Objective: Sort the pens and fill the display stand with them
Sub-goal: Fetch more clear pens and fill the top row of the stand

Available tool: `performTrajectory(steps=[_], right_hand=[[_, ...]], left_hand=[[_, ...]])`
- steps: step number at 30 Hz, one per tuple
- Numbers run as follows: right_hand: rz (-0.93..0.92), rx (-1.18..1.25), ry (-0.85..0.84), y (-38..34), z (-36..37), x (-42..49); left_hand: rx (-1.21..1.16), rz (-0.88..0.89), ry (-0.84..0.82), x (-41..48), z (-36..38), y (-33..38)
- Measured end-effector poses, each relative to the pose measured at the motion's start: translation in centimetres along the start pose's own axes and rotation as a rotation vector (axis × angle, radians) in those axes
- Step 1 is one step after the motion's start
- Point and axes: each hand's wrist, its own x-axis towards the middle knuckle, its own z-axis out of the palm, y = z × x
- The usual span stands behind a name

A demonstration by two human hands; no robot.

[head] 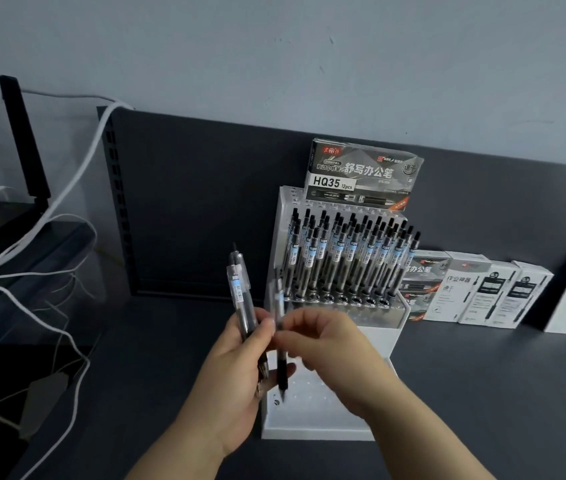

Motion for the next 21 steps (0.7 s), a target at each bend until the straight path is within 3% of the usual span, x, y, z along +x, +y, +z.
performTrajectory(steps=[5, 8, 21], right_hand=[[-0.183, 0.126, 0.386, -1.7, -2.8, 1.2], [-0.282, 0.071, 0.557, -2.1, -3.6, 2.3], [-0.207, -0.465, 0.538, 0.5, -2.3, 4.0]], left_hand=[[0.061, 0.039, 0.083, 0.6, -0.4, 0.0], [0.118, 0.06, 0.076, 0.6, -0.4, 0.0], [0.114, 0.126, 0.114, 0.2, -0.3, 0.1]])
